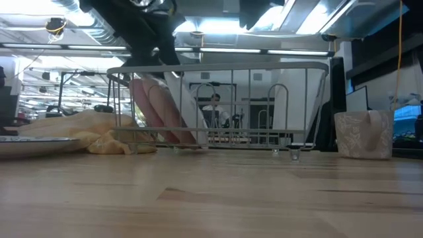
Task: Sort dishes
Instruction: Put the white patterned plate in the dish rack
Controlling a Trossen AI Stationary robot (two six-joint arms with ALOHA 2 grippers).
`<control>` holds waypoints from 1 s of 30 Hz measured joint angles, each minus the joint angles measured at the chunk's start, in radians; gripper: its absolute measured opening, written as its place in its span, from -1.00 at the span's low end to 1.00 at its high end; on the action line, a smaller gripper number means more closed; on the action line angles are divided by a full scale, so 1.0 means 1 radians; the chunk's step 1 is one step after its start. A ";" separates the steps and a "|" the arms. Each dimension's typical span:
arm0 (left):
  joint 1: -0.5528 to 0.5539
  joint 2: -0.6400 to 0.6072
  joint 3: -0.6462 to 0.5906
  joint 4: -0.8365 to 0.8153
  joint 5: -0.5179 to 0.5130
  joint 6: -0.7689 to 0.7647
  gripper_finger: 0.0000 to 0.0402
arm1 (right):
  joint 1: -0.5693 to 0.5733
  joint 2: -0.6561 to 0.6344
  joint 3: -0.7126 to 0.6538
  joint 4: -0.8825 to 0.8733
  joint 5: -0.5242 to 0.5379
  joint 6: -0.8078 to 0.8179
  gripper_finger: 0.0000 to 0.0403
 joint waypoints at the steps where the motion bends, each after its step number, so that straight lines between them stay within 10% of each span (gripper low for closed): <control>1: 0.003 -0.011 0.000 0.000 0.000 0.026 -0.33 | 0.000 0.000 0.000 -0.006 0.000 0.000 -0.36; 21: 0.127 -0.267 0.000 -0.176 0.014 0.331 -0.35 | 0.103 0.000 0.000 -0.017 -0.018 -0.004 -0.36; 30: 0.020 -0.438 0.000 -0.309 0.491 0.310 -0.35 | 0.331 -0.001 0.000 0.059 -0.018 -0.086 -0.36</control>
